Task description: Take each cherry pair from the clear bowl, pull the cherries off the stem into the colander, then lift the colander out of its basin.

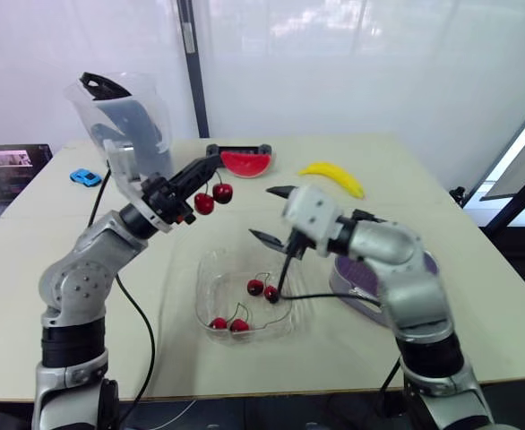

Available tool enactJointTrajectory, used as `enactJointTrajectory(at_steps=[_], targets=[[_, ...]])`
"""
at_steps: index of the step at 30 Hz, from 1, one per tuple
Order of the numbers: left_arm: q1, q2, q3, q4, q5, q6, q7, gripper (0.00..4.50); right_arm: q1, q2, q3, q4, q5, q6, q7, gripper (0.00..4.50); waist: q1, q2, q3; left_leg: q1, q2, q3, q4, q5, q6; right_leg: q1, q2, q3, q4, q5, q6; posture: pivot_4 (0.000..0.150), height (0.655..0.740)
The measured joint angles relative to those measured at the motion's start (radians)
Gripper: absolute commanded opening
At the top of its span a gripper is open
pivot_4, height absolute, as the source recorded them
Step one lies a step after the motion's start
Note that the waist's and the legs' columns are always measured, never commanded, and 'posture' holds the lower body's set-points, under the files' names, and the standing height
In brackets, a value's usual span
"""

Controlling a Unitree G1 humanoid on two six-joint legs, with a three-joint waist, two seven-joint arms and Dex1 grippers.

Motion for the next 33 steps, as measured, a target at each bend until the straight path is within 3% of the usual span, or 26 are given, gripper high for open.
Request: enactJointTrajectory(at_steps=[3,8,11,19,23,30,33], targets=[[-0.004,0.053,-0.025,0.007,-0.06,0.088,-0.087,0.0,-0.105,-0.004,-0.179,0.005,0.28,0.291,0.08,4.01,-0.001,0.0,0.0,0.001,0.0,0.0,-0.002,-0.001,0.002,0.0,0.0,0.0,0.0,0.0,0.0,0.15,0.74],[-0.005,0.097,-0.061,0.006,-0.1,0.168,-0.186,0.0,-0.13,0.023,-0.283,0.024,0.512,0.511,0.041,4.01,-0.002,0.0,0.0,0.001,0.0,0.0,-0.002,-0.002,0.003,-0.001,0.0,0.0,0.0,0.0,0.0,0.15,0.74],[-0.019,0.096,-0.074,0.005,-0.116,0.19,-0.206,0.0,-0.135,0.068,-0.288,0.024,0.609,0.605,-0.011,4.01,-0.001,0.0,0.0,0.001,0.0,0.0,-0.002,-0.002,0.003,-0.001,0.0,0.0,0.0,0.0,0.0,0.15,0.74],[-0.044,0.074,-0.075,0.004,-0.117,0.197,-0.203,0.0,-0.094,0.095,-0.229,0.021,0.722,0.618,-0.125,4.01,-0.002,0.0,0.0,0.0,0.0,0.0,-0.002,-0.002,0.003,-0.001,0.0,0.0,0.0,0.0,0.0,0.15,0.74],[-0.044,0.066,-0.075,-0.001,-0.117,0.198,-0.202,0.0,-0.094,0.097,-0.219,0.023,0.764,0.604,-0.173,2.78,-0.001,0.0,0.0,0.0,0.0,0.0,-0.002,-0.002,0.003,-0.001,0.0,0.0,0.0,0.0,0.0,0.15,0.74],[-0.044,0.062,-0.075,-0.001,-0.116,0.198,-0.202,0.0,-0.093,0.1,-0.218,0.031,0.834,0.581,-0.238,2.78,-0.001,0.0,0.0,0.0,0.0,0.0,-0.001,-0.002,0.003,-0.001,0.0,0.0,0.0,0.0,0.0,0.15,0.74],[-0.044,0.059,-0.075,-0.001,-0.115,0.198,-0.202,0.0,-0.087,0.092,-0.212,0.042,0.854,0.576,-0.259,2.0,-0.001,0.0,0.0,0.0,0.0,0.0,-0.001,-0.002,0.003,-0.001,0.0,0.0,0.0,0.0,0.0,0.15,0.74]])
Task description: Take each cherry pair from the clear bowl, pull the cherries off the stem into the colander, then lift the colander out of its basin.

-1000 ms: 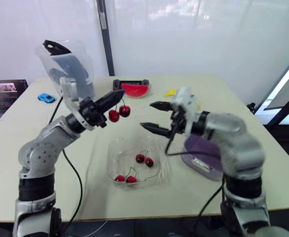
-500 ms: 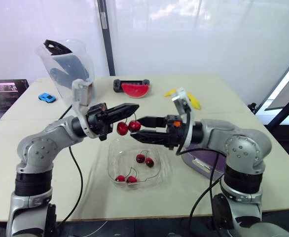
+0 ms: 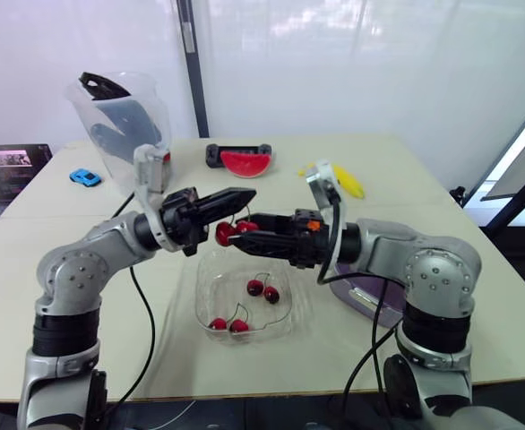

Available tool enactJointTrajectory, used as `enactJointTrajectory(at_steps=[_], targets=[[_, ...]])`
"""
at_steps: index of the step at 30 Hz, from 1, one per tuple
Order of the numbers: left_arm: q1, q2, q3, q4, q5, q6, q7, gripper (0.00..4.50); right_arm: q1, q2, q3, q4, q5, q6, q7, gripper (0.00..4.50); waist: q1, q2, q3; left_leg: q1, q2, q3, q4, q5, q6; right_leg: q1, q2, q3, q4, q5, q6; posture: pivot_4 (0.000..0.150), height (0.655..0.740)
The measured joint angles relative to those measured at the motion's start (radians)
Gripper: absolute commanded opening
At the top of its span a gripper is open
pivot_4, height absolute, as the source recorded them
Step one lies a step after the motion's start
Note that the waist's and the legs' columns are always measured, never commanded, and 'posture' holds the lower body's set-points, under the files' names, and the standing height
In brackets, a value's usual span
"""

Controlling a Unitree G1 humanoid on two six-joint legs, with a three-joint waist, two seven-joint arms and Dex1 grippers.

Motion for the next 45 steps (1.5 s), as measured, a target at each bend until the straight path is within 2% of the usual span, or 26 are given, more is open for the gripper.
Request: enactJointTrajectory(at_steps=[1,14,25,30,36,39,42,45], targets=[[0.0,-0.001,0.0,0.0,0.0,0.0,0.0,0.0,0.003,-0.003,0.002,0.003,0.004,-0.004,-0.009,1.57,0.0,0.0,0.0,0.0,0.0,0.0,0.0,0.0,0.0,0.0,0.0,0.0,0.0,0.0,0.0,0.15,0.74],[0.0,-0.006,-0.019,0.0,0.003,0.0,0.001,0.0,0.007,-0.136,0.063,0.023,0.038,-0.088,-0.008,1.57,0.0,0.0,0.0,0.0,0.0,0.0,0.0,0.0,0.0,0.0,0.0,0.0,0.0,0.0,0.0,0.15,0.74],[0.0,-0.032,-0.085,-0.01,0.02,0.003,0.024,0.0,0.021,-0.436,0.2,-0.032,0.006,-0.231,0.164,1.57,0.001,-0.001,0.0,0.0,0.0,0.0,0.0,-0.001,0.001,0.001,0.0,0.0,-0.002,0.0,0.0,0.15,0.74],[-0.014,-0.035,-0.023,-0.009,0.019,-0.029,0.039,0.0,0.087,-0.514,0.275,-0.04,-0.005,-0.22,0.204,1.57,0.003,-0.001,0.001,0.0,0.0,0.001,0.001,-0.001,0.001,0.001,0.0,0.0,-0.002,0.0,0.0,0.15,0.74],[-0.017,-0.048,-0.025,-0.009,0.02,-0.03,0.041,0.0,0.087,-0.585,0.267,-0.056,0.006,-0.22,0.239,1.57,0.005,-0.002,0.001,0.0,0.0,0.0,0.001,-0.001,0.001,0.002,0.0,0.0,-0.003,0.0,0.0,0.15,0.74],[-0.017,-0.049,-0.025,-0.009,0.02,-0.03,0.047,0.0,0.058,-0.646,0.189,0.0,0.007,-0.237,0.257,1.57,0.007,-0.002,0.001,-0.001,0.0,0.001,0.002,-0.001,0.001,0.002,0.0,0.0,-0.003,0.0,0.0,0.15,0.74],[-0.015,-0.047,-0.024,-0.009,0.021,-0.031,0.054,0.0,0.038,-0.751,0.147,0.063,-0.046,-0.284,0.282,1.57,0.009,-0.002,0.001,-0.001,0.0,0.001,0.001,-0.001,0.002,0.002,0.0,0.0,-0.003,0.0,0.0,0.15,0.74],[0.017,-0.016,-0.015,-0.017,0.041,-0.044,0.058,0.0,0.09,-0.947,0.196,0.202,-0.237,-0.43,0.324,1.57,0.012,-0.003,0.002,-0.001,-0.001,0.002,0.002,-0.002,0.003,0.002,0.0,0.0,-0.004,0.0,0.0,0.15,0.74]])
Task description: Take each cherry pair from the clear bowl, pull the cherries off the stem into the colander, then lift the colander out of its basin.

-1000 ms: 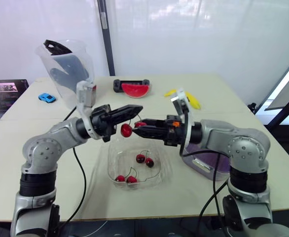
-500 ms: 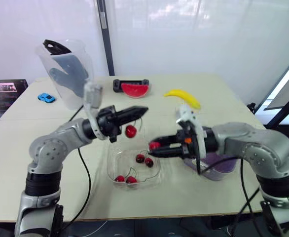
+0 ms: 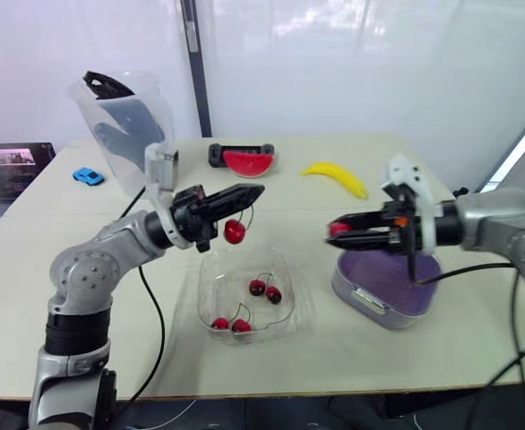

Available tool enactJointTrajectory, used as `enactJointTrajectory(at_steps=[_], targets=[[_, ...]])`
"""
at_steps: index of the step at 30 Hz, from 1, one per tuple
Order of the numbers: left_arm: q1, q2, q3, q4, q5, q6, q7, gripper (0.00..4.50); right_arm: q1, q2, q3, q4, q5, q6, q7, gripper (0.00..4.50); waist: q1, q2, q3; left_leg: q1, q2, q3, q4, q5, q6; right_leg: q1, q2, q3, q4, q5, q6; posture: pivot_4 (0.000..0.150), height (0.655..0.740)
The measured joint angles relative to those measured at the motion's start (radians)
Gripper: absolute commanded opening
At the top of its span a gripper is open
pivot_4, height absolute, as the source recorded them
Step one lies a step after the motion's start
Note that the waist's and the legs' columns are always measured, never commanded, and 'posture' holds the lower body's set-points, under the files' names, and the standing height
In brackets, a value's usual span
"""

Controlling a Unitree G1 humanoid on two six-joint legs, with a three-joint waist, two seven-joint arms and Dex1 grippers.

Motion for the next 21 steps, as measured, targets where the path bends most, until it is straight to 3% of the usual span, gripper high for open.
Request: enactJointTrajectory(at_steps=[3,11,14,18,21], targets=[[0.034,0.039,0.027,0.0,0.031,-0.01,0.002,0.0,0.07,-0.07,0.036,0.124,-0.158,-0.13,0.028,1.57,-0.004,0.0,0.0,0.0,0.0,0.001,0.0,0.0,0.0,-0.001,0.001,0.001,0.0,0.0,0.0,0.15,0.74],[0.105,0.119,0.032,-0.023,0.1,-0.047,-0.025,0.0,0.14,-0.007,0.135,0.165,-0.32,-0.279,0.06,1.57,-0.004,0.002,0.001,0.0,0.001,0.001,0.0,0.0,0.0,-0.001,0.0,0.002,0.001,0.0,0.0,0.15,0.74],[0.111,0.121,0.032,-0.024,0.112,-0.053,-0.031,0.0,0.148,-0.002,0.142,0.173,-0.348,-0.285,0.08,2.43,0.008,0.002,0.001,0.0,0.001,0.002,0.001,0.0,0.0,-0.001,-0.001,0.001,0.0,0.0,0.0,0.15,0.74],[0.098,0.114,0.025,-0.021,0.127,-0.074,-0.043,0.0,0.139,0.006,0.143,0.183,-0.366,-0.294,0.106,4.28,0.015,0.002,0.001,0.0,0.001,0.001,0.001,0.0,0.0,-0.001,0.0,0.001,0.0,0.0,0.0,0.15,0.74],[0.072,0.108,0.02,-0.017,0.132,-0.081,-0.058,0.0,0.119,0.006,0.125,0.183,-0.356,-0.277,0.14,4.45,0.016,0.002,0.001,0.0,0.001,0.001,0.0,0.0,0.0,-0.001,0.0,0.001,0.0,0.0,0.0,0.15,0.74]])
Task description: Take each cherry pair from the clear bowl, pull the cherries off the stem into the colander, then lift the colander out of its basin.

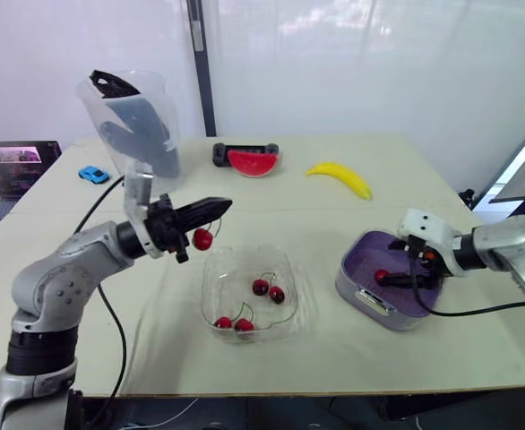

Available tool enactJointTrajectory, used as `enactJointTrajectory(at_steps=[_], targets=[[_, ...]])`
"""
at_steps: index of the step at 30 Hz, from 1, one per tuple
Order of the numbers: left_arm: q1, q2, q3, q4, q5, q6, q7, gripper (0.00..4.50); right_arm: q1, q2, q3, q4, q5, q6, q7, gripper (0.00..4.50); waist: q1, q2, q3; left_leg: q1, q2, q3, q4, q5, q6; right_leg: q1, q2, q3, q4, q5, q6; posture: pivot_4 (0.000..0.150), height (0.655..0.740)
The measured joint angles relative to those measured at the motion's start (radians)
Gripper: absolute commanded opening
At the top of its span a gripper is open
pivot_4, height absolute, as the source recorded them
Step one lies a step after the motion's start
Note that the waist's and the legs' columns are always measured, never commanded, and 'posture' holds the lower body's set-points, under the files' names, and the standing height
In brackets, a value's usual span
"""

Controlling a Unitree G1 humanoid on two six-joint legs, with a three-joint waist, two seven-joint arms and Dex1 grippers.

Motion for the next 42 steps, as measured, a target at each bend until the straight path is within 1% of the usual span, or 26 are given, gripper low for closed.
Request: enactJointTrajectory(at_steps=[2,5,7,9,10,12,13,18,21,22,29,32,33,42], targets=[[-0.021,-0.006,-0.002,0.006,-0.001,0.0,-0.007,0.0,-0.019,0.0,-0.032,-0.007,0.042,0.038,0.033,4.45,0.0,0.0,0.0,0.0,0.0,0.0,0.0,0.0,0.0,0.0,0.0,0.0,0.0,0.0,0.0,0.15,0.74],[-0.049,-0.038,-0.003,0.027,-0.016,0.003,-0.007,0.0,-0.071,0.001,-0.093,-0.029,0.144,0.13,0.085,4.45,-0.001,0.0,0.0,0.0,0.0,0.0,0.0,0.0,0.0,0.0,0.0,0.0,0.0,0.0,0.0,0.15,0.74],[-0.072,-0.06,-0.005,0.037,-0.026,0.016,-0.007,0.0,-0.13,0.032,-0.145,-0.051,0.218,0.198,0.087,4.45,-0.003,0.0,0.0,0.0,0.001,0.0,0.0,0.0,0.0,0.0,0.001,0.0,0.0,0.0,0.0,0.15,0.74],[-0.099,-0.081,-0.007,0.051,-0.045,0.023,-0.008,0.0,-0.191,0.131,-0.191,-0.08,0.305,0.284,0.046,4.45,-0.005,-0.001,0.0,0.0,0.001,0.0,0.0,0.0,0.0,0.0,0.002,0.0,0.0,0.0,0.0,0.15,0.74],[-0.111,-0.091,-0.01,0.057,-0.048,0.027,-0.008,0.0,-0.205,0.174,-0.195,-0.096,0.333,0.308,0.027,4.45,-0.005,-0.001,0.0,0.0,0.001,-0.001,0.0,0.0,0.0,0.0,0.002,0.0,0.0,0.0,0.0,0.15,0.74],[-0.14,-0.115,-0.017,0.069,-0.061,0.038,-0.008,0.0,-0.227,0.314,-0.201,-0.129,0.409,0.375,-0.042,4.45,-0.004,-0.001,0.0,0.0,0.001,-0.001,0.0,0.0,0.0,0.0,0.001,0.0,0.0,0.0,0.0,0.15,0.74],[-0.148,-0.123,-0.025,0.071,-0.062,0.038,-0.007,0.0,-0.228,0.362,-0.198,-0.141,0.434,0.398,-0.069,4.45,-0.003,-0.001,0.0,0.0,0.001,-0.001,0.0,0.0,0.0,0.0,0.001,0.0,0.001,0.0,0.0,0.15,0.74],[-0.166,-0.143,-0.035,0.083,-0.061,0.038,-0.006,0.0,-0.228,0.555,-0.182,-0.216,0.525,0.481,-0.208,4.45,0.0,-0.001,0.0,-0.001,0.0,-0.001,0.001,0.002,-0.003,-0.001,0.0,-0.001,0.001,0.0,0.0,0.15,0.74],[-0.166,-0.145,-0.041,0.083,-0.061,0.039,-0.011,0.0,-0.236,0.724,-0.194,-0.22,0.577,0.496,-0.324,4.45,-0.006,-0.001,0.0,-0.001,0.0,-0.002,0.0,0.002,-0.004,-0.001,0.0,-0.001,0.002,0.0,0.0,0.15,0.74],[-0.166,-0.15,-0.043,0.083,-0.061,0.039,-0.013,0.0,-0.237,0.759,-0.19,-0.224,0.586,0.497,-0.352,4.45,-0.006,-0.001,0.0,-0.001,0.0,-0.002,0.0,0.003,-0.005,-0.002,0.001,-0.001,0.002,0.0,0.0,0.15,0.74],[-0.166,-0.15,-0.044,0.083,-0.061,0.042,-0.018,0.0,-0.246,0.868,-0.184,-0.222,0.603,0.49,-0.466,4.45,-0.006,-0.001,0.0,-0.001,0.0,-0.002,0.0,0.003,-0.005,-0.002,0.001,-0.001,0.003,0.0,0.0,0.15,0.74],[-0.166,-0.151,-0.051,0.084,-0.061,0.043,-0.024,0.0,-0.247,0.886,-0.179,-0.216,0.613,0.49,-0.487,3.59,-0.012,-0.001,0.0,-0.001,0.0,-0.002,0.0,0.003,-0.005,-0.002,0.001,-0.001,0.003,0.0,0.0,0.15,0.74],[-0.166,-0.151,-0.052,0.084,-0.061,0.043,-0.025,0.0,-0.247,0.887,-0.178,-0.214,0.613,0.49,-0.493,3.16,-0.013,-0.001,0.0,-0.001,0.0,-0.002,0.0,0.003,-0.005,-0.002,0.001,-0.001,0.003,0.0,0.0,0.15,0.74],[-0.166,-0.157,-0.064,0.086,-0.049,0.042,-0.028,0.0,-0.247,0.879,-0.158,-0.207,0.617,0.482,-0.508,3.16,-0.028,-0.001,0.0,-0.001,0.0,-0.002,-0.001,0.002,-0.003,-0.003,0.001,-0.001,0.003,0.0,0.0,0.15,0.74]])
